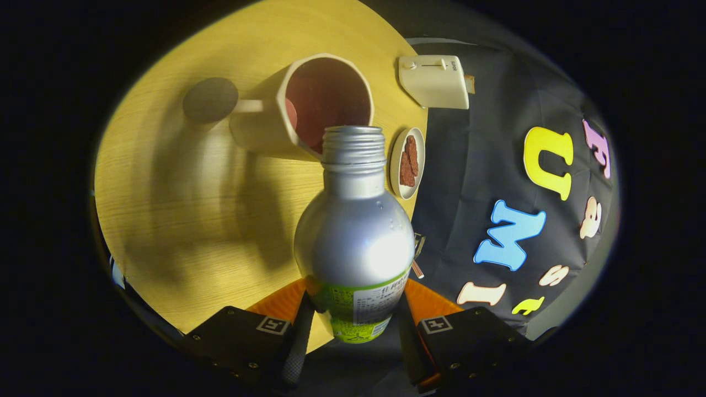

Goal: Take the bottle from table, then pour the juice into the cup, finally place the bottle on the coaster

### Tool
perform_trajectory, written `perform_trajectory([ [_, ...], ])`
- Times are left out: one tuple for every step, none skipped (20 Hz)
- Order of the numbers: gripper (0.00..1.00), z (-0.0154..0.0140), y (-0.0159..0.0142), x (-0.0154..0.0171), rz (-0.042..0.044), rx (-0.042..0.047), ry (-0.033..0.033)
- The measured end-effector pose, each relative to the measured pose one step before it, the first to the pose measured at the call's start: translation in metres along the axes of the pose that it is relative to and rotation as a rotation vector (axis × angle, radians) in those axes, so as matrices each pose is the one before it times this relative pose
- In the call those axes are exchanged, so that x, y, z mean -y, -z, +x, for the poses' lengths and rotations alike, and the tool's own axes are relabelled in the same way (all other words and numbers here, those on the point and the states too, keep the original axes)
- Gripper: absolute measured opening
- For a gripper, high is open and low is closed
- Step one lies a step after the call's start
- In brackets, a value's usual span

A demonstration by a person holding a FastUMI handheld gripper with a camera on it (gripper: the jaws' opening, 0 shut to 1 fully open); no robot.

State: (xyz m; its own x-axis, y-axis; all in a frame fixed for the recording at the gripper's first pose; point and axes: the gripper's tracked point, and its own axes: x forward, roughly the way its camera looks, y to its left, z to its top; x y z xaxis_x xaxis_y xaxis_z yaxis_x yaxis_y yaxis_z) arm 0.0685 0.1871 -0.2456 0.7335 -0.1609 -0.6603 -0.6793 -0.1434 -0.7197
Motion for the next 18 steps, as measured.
perform_trajectory([
  [0.71,0.00128,0.00003,0.00149,-0.00943,-0.00155,0.00372],
  [0.71,0.0005,-0.00024,0.00056,-0.00913,-0.00296,0.00187],
  [0.71,-0.00119,0.00065,0.00238,-0.00971,-0.00233,0.00528],
  [0.71,-0.00002,-0.00091,0.00282,-0.01047,0.00002,0.00603],
  [0.71,0.00006,-0.00061,0.00338,-0.01162,-0.00267,0.00352],
  [0.71,0.00172,0.00003,0.00137,-0.01182,-0.00168,0.00405],
  [0.71,-0.00027,-0.0007,0.00282,-0.01318,-0.00135,0.00252],
  [0.71,0.00031,0.00049,0.00126,-0.01288,-0.0016,0.00231],
  [0.71,0.0003,-0.0007,0.0027,-0.0122,-0.00108,0.00437],
  [0.71,0.00037,-0.00095,0.0017,-0.01259,0.00072,0.00351],
  [0.71,0.00121,0.00084,0.00251,-0.01493,-0.00421,0.00227],
  [0.71,-0.00005,0.00082,0.00127,-0.01464,-0.00117,0.00638],
  [0.71,0.00032,0.00193,0.00163,-0.01584,-0.00485,0.00283],
  [0.71,0.00083,0.00085,0.00091,-0.01167,-0.00175,0.00322],
  [0.71,-0.00027,0.00177,0.00195,-0.01116,-0.00503,0.0035],
  [0.71,-0.00012,-0.00035,0.00129,-0.00867,-0.00148,0.00442],
  [0.71,-0.00049,0.00061,-0.00005,-0.0068,-0.00342,-0.00025],
  [0.71,0.00026,-0.0002,0.00136,-0.00826,-0.00263,0.001],
])
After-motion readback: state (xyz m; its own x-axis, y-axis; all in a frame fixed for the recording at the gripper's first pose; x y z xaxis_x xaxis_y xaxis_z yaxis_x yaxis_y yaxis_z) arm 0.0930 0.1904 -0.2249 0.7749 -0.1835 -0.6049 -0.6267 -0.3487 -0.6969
